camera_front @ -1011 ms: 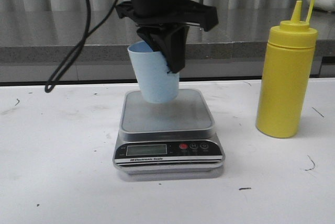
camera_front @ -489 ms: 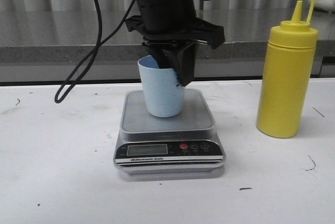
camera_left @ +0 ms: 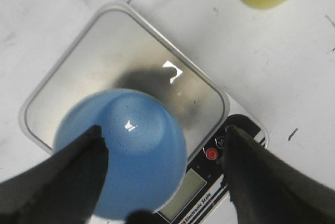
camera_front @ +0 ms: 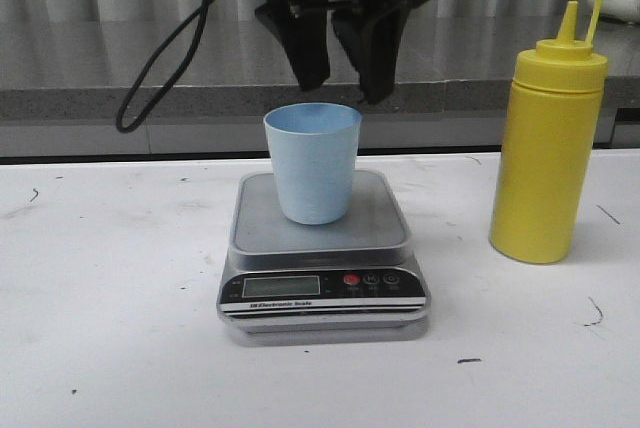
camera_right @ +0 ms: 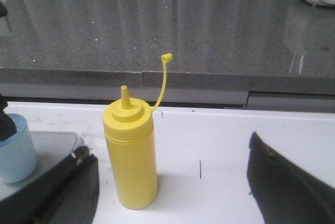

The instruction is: Pour seasoning into cup on scale with both arms

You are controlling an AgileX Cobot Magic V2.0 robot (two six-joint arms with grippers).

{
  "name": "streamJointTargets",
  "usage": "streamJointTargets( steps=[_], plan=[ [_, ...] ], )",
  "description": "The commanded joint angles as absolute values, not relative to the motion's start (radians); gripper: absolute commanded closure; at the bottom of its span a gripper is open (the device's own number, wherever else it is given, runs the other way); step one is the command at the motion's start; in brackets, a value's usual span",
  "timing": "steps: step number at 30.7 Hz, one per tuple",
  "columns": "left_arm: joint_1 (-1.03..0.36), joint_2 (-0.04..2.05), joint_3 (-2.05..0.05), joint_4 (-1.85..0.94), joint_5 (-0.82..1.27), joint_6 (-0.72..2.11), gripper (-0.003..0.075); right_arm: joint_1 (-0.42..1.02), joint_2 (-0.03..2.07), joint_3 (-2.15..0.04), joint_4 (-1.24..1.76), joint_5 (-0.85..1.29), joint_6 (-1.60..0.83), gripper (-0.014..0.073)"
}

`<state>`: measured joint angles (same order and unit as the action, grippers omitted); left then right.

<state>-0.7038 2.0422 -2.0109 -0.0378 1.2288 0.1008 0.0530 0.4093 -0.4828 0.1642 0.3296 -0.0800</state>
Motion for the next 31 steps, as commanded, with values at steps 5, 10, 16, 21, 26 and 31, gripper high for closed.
streamJointTargets(
  steps=[5,10,16,21,26,31],
  plan=[
    [-0.703,1.902,-2.045,-0.036,1.267,0.099,0.0546,0.047,0.422,-0.517,0.165,0.252,-0.089,-0.0005],
    [-0.674,1.823,-1.981,-0.036,1.267,0.097,0.0737,0.047,0.422,-0.517,0.165,0.252,-0.089,-0.0005],
    [-0.611,1.720,-1.863,-0.036,1.267,0.088,0.0740,0.047,0.422,-0.517,0.165,0.252,-0.089,-0.0005],
    [-0.539,1.610,-1.708,-0.036,1.263,0.069,0.0740,0.047,0.422,-0.516,0.165,0.254,-0.089,-0.0005],
    [-0.443,1.420,-1.465,-0.036,1.114,0.037,0.0740,0.047,0.422,-0.513,0.165,0.262,-0.089,-0.0005],
    [-0.366,1.223,-1.238,-0.036,0.919,0.016,0.0740,0.047,0.422,-0.511,0.165,0.267,-0.089,-0.0005]
  ],
)
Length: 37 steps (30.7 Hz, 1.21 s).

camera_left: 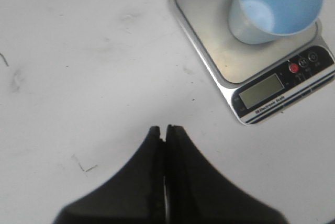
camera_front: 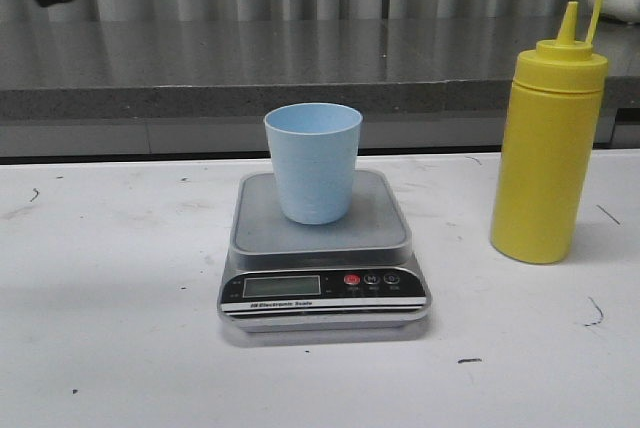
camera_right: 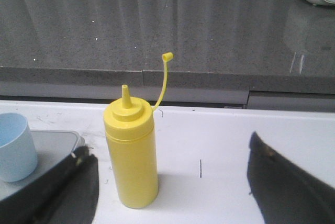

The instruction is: Pour seasoning into cup on scale with both arms

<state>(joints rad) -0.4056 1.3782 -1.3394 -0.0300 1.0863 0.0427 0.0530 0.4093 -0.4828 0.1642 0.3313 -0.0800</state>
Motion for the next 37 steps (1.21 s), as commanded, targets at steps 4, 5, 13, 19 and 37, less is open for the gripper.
streamJointTargets(
  steps=[4,5,13,19,37],
  plan=[
    [-0.301,1.049,-1.063,-0.036,0.795,0.016,0.0740,0.047,0.422,-0.511,0.165,0.267,-0.089,-0.0005],
    [-0.282,0.997,-1.016,-0.036,0.765,0.016,0.0740,0.047,0.422,-0.511,0.165,0.267,-0.089,-0.0005],
    [-0.214,0.604,-0.703,-0.036,0.559,0.016,0.0740,0.047,0.422,-0.511,0.165,0.267,-0.089,-0.0005],
    [-0.214,0.370,-0.556,-0.041,0.493,0.016,0.0740,0.047,0.422,-0.511,0.165,0.267,-0.089,-0.0005],
    [-0.214,0.154,-0.391,-0.070,0.389,0.016,0.0740,0.047,0.653,-0.506,0.167,0.233,-0.089,-0.0005]
  ],
)
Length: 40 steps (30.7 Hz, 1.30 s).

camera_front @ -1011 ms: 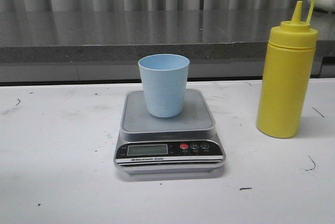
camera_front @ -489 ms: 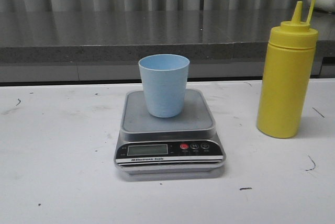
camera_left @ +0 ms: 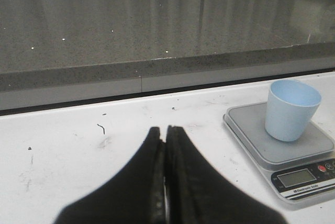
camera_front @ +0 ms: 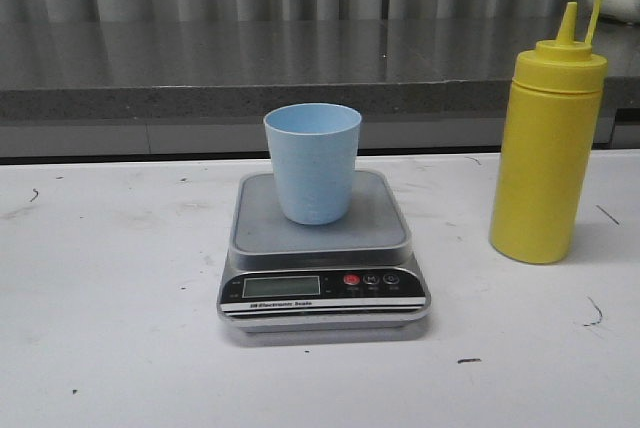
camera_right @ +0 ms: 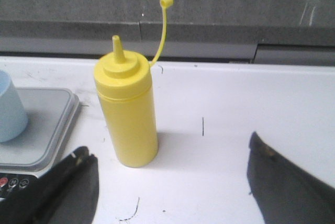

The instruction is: Pour seasoning into cup on scale with both arms

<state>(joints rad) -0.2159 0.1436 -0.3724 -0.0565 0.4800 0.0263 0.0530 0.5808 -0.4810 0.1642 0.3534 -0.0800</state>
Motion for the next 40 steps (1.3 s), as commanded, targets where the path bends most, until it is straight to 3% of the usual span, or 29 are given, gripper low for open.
streamJointTargets(
  steps=[1,8,13,23,40],
  plan=[
    [-0.214,0.154,-0.389,-0.070,0.389,0.016,0.0740,0.047,0.696,-0.506,0.171,0.209,-0.089,-0.0005],
    [-0.214,0.154,-0.389,-0.070,0.389,0.016,0.0740,0.057,0.963,-0.506,0.229,0.111,-0.089,-0.0005],
    [-0.214,0.154,-0.389,-0.070,0.389,0.016,0.0740,0.139,1.089,-0.506,0.229,0.000,-0.089,-0.0005],
    [-0.214,0.154,-0.389,-0.070,0.389,0.016,0.0740,0.292,1.382,-0.506,0.231,-0.383,-0.069,-0.0005],
    [-0.214,0.154,-0.389,-0.070,0.389,0.016,0.0740,0.292,1.616,-0.506,0.237,-0.779,0.017,-0.0005]
  ],
)
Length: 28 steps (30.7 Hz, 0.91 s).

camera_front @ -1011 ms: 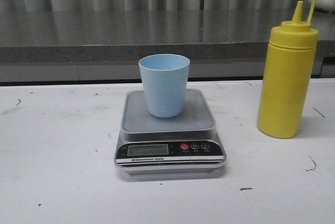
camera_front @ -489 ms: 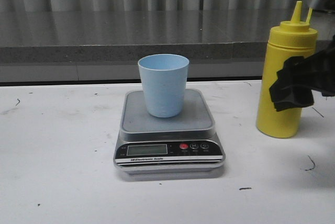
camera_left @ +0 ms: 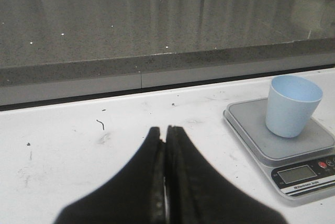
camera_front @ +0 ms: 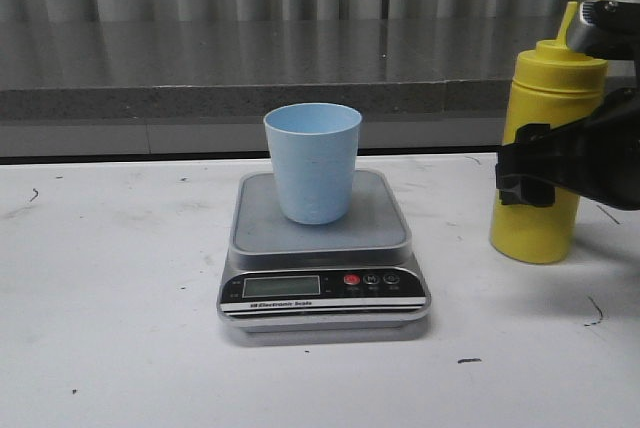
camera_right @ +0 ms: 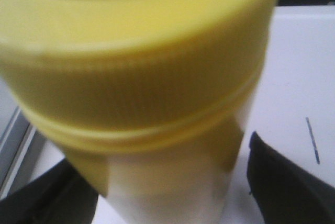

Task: Pour seasoning into cup on scale with both arms
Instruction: 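Reach the right gripper to the yellow bottle and grasp its body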

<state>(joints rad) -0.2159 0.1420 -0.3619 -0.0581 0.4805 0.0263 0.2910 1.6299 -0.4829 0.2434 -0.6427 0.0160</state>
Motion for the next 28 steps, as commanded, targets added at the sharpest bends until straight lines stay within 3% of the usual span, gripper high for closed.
streamJointTargets(
  steps=[1,25,28],
  plan=[
    [-0.214,0.154,-0.389,-0.070,0.389,0.016,0.0740,0.292,1.627,-0.506,0.237,-0.802,0.017,-0.0005],
    [-0.214,0.154,-0.389,-0.070,0.389,0.016,0.0740,0.292,1.881,-0.508,0.236,-1.287,0.245,-0.0005],
    [-0.214,0.154,-0.389,-0.070,0.389,0.016,0.0740,0.292,1.881,-0.513,0.226,-1.286,0.245,0.0039]
  ],
)
